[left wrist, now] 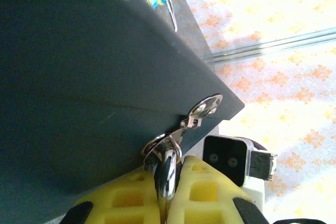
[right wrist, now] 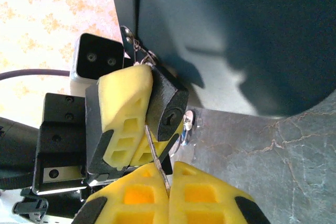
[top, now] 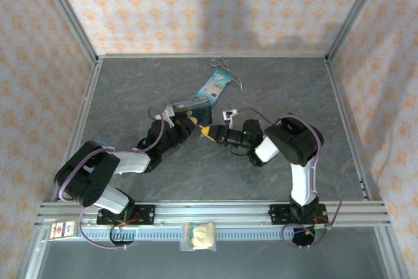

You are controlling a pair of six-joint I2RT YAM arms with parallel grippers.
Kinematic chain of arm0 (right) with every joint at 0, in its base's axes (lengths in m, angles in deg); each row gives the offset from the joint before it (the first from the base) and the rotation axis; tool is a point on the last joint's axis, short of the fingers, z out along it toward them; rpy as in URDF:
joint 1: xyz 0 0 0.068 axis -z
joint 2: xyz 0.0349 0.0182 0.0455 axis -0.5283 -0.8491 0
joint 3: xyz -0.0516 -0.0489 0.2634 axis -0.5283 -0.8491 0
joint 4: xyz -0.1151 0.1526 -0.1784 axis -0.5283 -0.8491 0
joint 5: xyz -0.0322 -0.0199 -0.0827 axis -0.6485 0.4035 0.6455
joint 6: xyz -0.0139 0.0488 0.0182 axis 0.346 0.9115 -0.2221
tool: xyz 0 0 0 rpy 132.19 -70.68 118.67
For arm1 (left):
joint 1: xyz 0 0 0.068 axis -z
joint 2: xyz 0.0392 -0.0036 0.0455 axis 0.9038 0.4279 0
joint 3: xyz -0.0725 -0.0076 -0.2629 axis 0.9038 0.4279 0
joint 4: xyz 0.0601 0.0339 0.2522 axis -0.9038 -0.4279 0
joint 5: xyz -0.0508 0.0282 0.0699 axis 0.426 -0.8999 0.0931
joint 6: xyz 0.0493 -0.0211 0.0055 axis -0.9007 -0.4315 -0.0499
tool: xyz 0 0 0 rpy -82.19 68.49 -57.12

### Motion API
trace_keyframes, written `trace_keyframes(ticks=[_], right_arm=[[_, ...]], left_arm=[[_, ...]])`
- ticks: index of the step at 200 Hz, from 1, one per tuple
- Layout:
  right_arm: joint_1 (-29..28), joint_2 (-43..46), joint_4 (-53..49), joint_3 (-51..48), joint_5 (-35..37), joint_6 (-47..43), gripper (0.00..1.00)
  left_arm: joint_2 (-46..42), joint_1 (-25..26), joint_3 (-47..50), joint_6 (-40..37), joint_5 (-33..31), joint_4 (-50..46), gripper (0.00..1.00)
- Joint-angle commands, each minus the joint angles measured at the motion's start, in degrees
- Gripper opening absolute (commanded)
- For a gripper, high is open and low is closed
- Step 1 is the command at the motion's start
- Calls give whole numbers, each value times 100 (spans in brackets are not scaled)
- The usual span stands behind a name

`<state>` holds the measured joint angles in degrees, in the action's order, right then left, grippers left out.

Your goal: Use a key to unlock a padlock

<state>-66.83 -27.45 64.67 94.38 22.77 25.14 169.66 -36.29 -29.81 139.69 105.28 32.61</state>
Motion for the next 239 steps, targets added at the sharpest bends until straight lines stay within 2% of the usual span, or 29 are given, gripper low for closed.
trace_keyframes(ticks=[1, 167, 198, 239], right_arm=[[1, 78, 241, -111, 215, -155, 0], [-101, -206, 303, 284, 85, -112, 0], [10, -208, 144, 454, -232, -262, 0], [318, -87, -559, 748, -937, -599, 0]], left_arm=[[-97, -34, 33, 63, -7, 488, 0], [-130, 49, -4, 150, 234, 604, 0], [-238, 57, 76, -2, 552, 625, 0], [-613, 45, 211, -384, 894, 403, 0]])
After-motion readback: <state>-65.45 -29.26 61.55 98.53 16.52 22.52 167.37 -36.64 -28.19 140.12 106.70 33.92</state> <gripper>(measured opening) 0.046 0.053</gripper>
